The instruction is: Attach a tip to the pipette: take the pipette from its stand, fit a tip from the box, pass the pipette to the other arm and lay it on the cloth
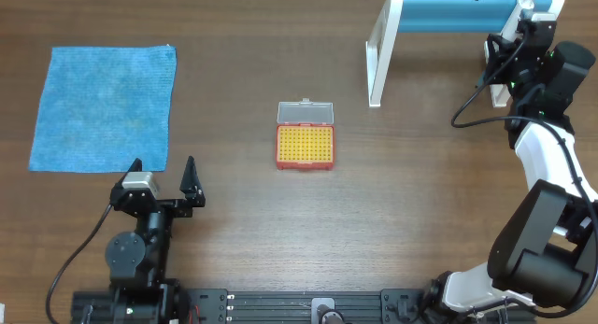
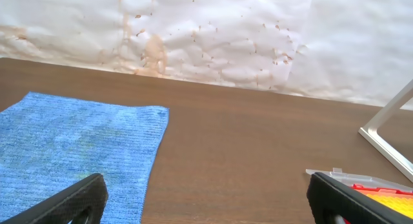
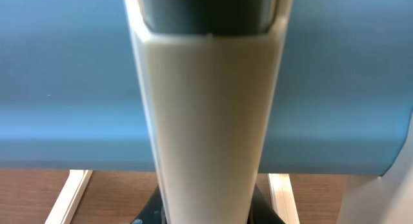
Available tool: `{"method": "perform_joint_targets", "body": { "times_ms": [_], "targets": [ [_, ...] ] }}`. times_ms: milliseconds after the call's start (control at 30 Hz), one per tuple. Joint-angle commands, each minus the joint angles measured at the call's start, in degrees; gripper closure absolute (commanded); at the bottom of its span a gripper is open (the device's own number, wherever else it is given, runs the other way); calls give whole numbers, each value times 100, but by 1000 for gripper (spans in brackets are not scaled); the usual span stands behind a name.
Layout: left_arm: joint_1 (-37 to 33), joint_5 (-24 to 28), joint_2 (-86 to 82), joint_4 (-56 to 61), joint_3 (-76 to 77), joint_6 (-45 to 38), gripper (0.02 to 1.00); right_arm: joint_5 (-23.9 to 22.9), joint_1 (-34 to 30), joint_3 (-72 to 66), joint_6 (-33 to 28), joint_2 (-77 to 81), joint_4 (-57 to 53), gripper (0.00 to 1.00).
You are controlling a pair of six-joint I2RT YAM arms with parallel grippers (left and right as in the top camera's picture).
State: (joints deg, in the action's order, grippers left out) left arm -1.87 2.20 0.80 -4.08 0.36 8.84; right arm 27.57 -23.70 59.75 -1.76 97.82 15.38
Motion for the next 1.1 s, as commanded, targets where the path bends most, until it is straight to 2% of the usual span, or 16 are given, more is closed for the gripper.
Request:
{"method": "perform_joint_targets", "body": {
  "times_ms": [33, 500, 667, 700, 800, 833, 967, 1033, 1100],
  "targets": [
    [7, 66, 11, -44, -4, -74, 20, 50, 11, 76, -175, -280, -142, 919],
    [7, 66, 11, -44, -4, -74, 23, 57, 13, 76, -195, -909, -114, 923],
    [7, 66, 11, -44, -4, -74, 20, 415, 11, 76, -190, -1585, -212, 923],
    [7, 66, 11, -44, -4, -74, 20, 555, 13, 76, -181, -1735, -264, 923],
    [7, 66, 11, -44, -4, -74, 20, 1370, 13, 76, 138, -2199, -332, 923],
    [7, 66, 11, -44, -4, -74, 20, 1878, 31, 76, 275, -2356, -326, 925],
    [7, 66, 11, -44, -4, -74, 20, 3324, 452, 24, 507, -2649, -267, 919],
    [7, 66, 11, -44, -4, -74, 20, 3648, 772, -7, 518, -2640, -238, 921],
    [7, 66, 11, -44, -4, -74, 20, 3722, 1281, -76, 516, -2575, -216, 923]
  ]
}}
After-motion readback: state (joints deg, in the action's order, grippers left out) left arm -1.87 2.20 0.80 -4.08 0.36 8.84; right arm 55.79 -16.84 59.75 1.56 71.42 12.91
